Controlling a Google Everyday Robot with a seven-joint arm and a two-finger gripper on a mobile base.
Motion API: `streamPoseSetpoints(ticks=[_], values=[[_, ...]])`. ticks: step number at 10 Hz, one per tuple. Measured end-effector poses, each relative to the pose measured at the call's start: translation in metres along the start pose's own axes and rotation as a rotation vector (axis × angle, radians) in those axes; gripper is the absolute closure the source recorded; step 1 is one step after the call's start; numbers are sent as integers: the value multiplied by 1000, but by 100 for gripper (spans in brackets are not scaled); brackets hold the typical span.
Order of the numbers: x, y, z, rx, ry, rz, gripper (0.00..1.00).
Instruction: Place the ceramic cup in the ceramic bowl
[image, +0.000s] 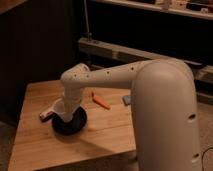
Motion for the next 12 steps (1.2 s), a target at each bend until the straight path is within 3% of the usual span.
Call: streamPoseSetpoints(ticks=[5, 8, 10, 12], values=[[-14, 11, 6, -26, -41, -21, 22], [-20, 17, 1, -20, -50, -36, 20], [-25, 19, -13, 11, -55, -55, 20], [-34, 19, -45, 122, -51, -70, 20]])
